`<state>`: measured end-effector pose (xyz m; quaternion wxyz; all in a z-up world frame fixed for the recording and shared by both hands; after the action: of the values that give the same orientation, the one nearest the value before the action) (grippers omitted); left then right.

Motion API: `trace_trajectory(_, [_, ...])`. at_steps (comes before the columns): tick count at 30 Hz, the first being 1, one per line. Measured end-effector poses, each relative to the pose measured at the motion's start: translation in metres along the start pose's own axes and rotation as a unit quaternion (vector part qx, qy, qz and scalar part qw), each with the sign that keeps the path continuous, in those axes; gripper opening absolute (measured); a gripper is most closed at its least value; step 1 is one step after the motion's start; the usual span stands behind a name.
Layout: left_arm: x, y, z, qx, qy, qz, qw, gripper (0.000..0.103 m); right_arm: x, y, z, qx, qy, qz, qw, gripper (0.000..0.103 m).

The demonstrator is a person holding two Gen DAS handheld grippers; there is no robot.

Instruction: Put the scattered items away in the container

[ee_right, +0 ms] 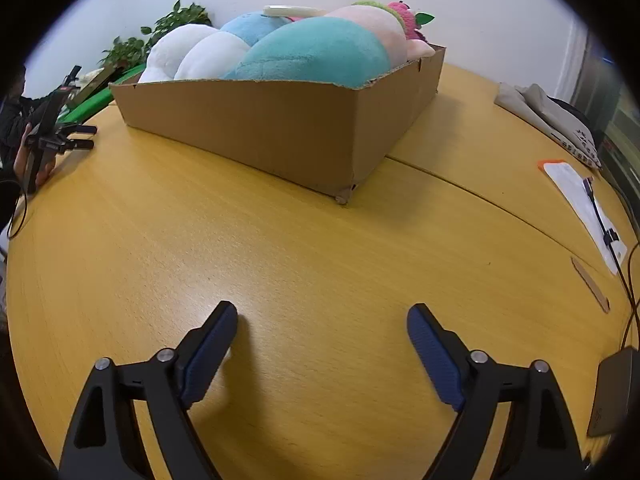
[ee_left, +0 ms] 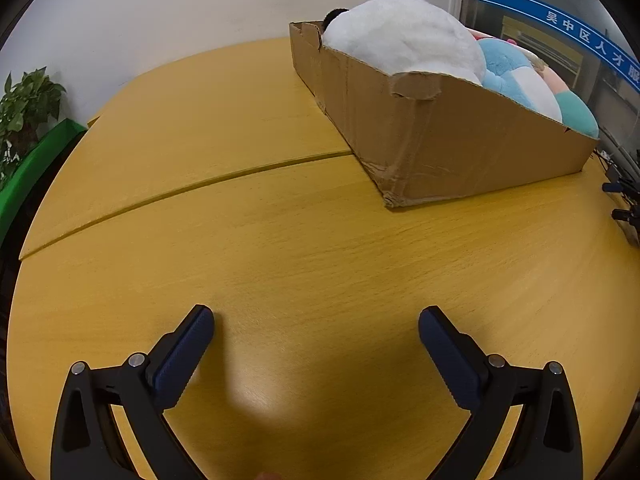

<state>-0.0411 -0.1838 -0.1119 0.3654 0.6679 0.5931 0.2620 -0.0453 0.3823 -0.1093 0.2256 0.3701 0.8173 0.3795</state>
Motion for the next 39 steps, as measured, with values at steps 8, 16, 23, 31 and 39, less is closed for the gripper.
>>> trace_trajectory(8, [-0.018,-0.009,0.002,0.0,-0.02,0.019,0.9996,0.103,0.004,-0.011,0.004,-0.009,-0.003,-0.004,1.0,0.103])
trace_trajectory(16, [-0.023,-0.01,-0.002,0.0,-0.024,0.02,0.9995,0.103,0.001,-0.008,0.003,-0.012,0.001,-0.008,1.0,0.103])
trace_trajectory(23, [-0.02,-0.009,-0.001,0.0,-0.025,0.02,0.9995,0.103,0.011,-0.003,0.007,-0.018,0.031,-0.033,0.999,0.103])
trace_trajectory(31, [-0.018,-0.007,-0.002,0.0,-0.025,0.019,0.9995,0.103,0.008,-0.001,0.004,-0.019,0.033,-0.032,0.999,0.103])
trace_trajectory(39, [-0.016,-0.006,-0.003,0.0,-0.025,0.019,0.9995,0.103,0.008,-0.001,0.003,-0.019,0.033,-0.032,0.999,0.103])
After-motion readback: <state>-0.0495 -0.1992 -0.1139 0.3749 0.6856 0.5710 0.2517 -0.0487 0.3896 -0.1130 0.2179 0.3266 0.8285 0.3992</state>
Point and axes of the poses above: each gripper's, at about its wrist camera, not at the fingertips, and y roughly against the way its jaws point, x to its right, z to its underside, the point moved 2 cm from there along -y, roughly the way its jaws point, and after that the axes turned 7 degrees about -z, right-handed, at the moved point
